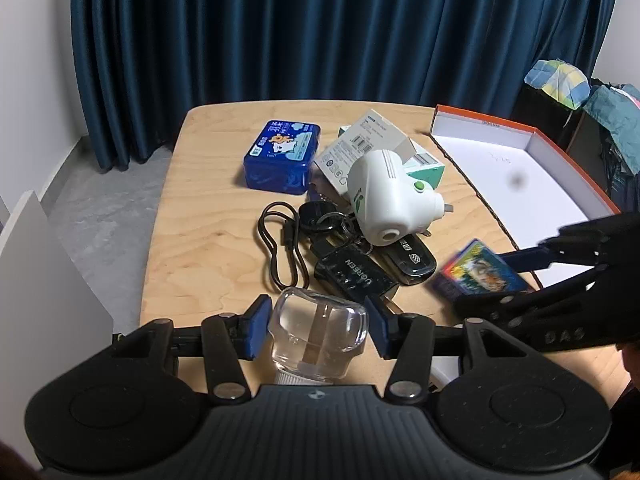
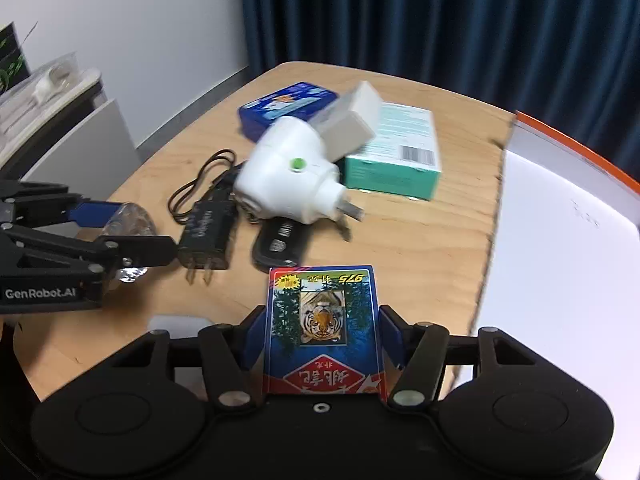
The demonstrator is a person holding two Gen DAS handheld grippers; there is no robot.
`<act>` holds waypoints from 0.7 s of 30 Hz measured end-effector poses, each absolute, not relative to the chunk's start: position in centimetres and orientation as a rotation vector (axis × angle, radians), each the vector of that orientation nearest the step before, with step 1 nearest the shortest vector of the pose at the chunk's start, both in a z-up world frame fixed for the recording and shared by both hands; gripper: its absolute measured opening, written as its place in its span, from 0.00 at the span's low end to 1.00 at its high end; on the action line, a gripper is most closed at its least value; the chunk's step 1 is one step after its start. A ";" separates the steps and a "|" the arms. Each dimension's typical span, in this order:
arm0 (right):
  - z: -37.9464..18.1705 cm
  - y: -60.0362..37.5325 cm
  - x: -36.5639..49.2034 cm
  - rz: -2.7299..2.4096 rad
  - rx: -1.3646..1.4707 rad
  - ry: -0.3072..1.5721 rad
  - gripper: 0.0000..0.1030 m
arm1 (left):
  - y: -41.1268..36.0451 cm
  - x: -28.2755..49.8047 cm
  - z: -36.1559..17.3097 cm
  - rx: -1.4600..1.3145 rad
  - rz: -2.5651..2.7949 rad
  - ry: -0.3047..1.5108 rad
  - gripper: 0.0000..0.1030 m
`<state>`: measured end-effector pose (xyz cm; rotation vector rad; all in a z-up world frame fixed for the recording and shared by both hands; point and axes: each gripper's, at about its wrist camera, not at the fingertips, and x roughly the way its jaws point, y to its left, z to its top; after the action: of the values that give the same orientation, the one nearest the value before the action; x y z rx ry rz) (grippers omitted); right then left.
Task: Organize rigid objects
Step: 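Lift the glass perfume bottle with the left tool while the right tool lifts the tiger card box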
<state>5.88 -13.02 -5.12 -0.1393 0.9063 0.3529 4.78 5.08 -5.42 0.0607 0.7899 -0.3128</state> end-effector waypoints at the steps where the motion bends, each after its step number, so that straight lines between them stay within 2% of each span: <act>1: -4.9 -13.6 5.7 0.334 -0.108 0.909 0.68 | 5.1 4.6 -5.3 0.056 -0.314 0.785 0.50; 11: 0.0 -19.3 0.8 0.182 0.117 0.775 0.68 | 2.7 1.5 -1.4 0.006 -0.284 0.702 0.49; 21: 2.6 -25.0 -3.2 0.038 0.205 0.644 0.68 | -4.9 0.0 2.4 0.001 -0.407 0.628 0.49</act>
<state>-3.22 -25.02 2.62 0.2048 0.6441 0.0382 -0.01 -4.90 2.44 0.0012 0.6277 -0.4071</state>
